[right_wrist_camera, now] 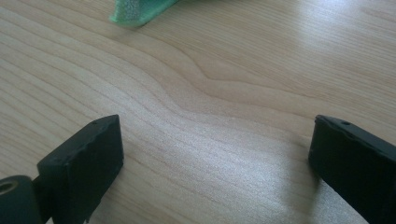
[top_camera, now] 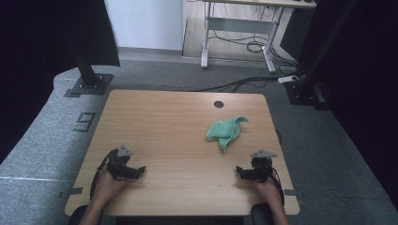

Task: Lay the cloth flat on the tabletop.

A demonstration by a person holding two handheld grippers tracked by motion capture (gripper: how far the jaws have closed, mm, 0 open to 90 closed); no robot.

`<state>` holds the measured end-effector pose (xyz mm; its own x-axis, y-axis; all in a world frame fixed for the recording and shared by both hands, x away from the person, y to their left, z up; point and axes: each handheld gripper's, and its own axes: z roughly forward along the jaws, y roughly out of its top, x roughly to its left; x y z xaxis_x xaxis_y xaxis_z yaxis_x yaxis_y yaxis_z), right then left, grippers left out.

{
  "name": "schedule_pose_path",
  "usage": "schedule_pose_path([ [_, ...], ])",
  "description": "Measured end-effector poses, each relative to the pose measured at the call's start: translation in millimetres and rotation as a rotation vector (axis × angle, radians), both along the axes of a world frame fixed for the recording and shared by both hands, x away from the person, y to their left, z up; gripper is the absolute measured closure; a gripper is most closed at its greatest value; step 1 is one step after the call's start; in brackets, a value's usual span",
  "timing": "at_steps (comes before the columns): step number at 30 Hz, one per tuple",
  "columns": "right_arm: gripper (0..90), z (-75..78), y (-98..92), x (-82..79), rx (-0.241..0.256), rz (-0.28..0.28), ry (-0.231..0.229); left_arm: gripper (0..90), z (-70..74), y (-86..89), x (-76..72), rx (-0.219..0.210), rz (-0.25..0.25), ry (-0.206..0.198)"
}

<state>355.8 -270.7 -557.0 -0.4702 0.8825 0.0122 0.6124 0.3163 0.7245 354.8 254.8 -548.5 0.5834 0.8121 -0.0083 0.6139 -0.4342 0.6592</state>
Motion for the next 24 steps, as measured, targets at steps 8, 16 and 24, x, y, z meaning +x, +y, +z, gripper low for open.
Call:
schedule_pose_path([
  [8, 2.7, 0.0, -0.2, 0.1, 0.0, 0.002, 0.0, 0.0, 0.1, -0.2, 0.6, 0.0, 0.001, 0.0],
  [16, 2.7, 0.0, -0.3, 0.1, 0.0, 0.004, 0.0, 0.0, 0.1, -0.4, 1.0, 0.001, 0.002, 0.0],
  [24, 3.8, 0.2, -1.3, 0.4, 0.0, 0.011, -0.001, 0.0, 0.0, -0.7, 1.2, 0.002, 0.002, 0.0],
])
